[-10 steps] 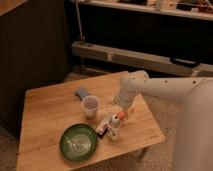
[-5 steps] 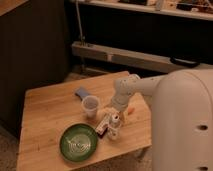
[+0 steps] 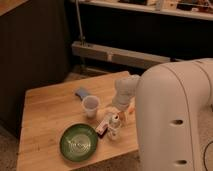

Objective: Place the pepper in the ceramic bowl

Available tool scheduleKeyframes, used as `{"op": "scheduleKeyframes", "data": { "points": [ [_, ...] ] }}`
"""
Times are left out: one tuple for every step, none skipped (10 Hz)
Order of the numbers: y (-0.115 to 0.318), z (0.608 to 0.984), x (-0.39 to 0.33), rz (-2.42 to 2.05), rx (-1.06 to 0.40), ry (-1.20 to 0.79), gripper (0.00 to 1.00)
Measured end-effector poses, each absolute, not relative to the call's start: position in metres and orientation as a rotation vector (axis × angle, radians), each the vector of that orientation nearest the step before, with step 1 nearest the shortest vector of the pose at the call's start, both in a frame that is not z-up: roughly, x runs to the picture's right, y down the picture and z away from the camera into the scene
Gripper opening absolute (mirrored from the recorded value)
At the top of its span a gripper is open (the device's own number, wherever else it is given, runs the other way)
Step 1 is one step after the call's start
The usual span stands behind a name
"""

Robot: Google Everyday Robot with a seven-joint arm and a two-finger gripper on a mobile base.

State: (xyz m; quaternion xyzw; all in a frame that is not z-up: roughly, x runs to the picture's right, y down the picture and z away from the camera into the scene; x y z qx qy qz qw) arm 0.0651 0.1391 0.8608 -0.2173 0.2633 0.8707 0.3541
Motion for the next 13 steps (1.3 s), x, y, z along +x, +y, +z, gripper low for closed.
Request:
{"op": "scheduleKeyframes", "data": {
  "points": [
    [0.140,0.866,0.069,2.270,-0.577,0.642,0.80],
    [0.140,0.868,0.074,2.286,-0.584,0.604,0.80],
    [0.140,0.872,0.077,2.289,-0.580,0.586,0.80],
    [0.138,0.874,0.077,2.283,-0.574,0.580,0.80],
    [0.136,0.876,0.080,2.276,-0.562,0.577,0.80],
    [0.135,0.879,0.084,2.266,-0.559,0.586,0.80],
    [0.134,0.883,0.083,2.252,-0.559,0.598,0.80],
    [0.134,0.886,0.081,2.237,-0.560,0.609,0.80],
    [0.135,0.891,0.080,2.215,-0.559,0.627,0.80],
    [0.136,0.895,0.079,2.193,-0.564,0.642,0.73],
    [0.137,0.898,0.078,2.182,-0.569,0.647,0.66],
    [0.138,0.901,0.077,2.174,-0.574,0.652,0.57],
    [0.139,0.902,0.076,2.164,-0.580,0.659,0.46]
  ]
}}
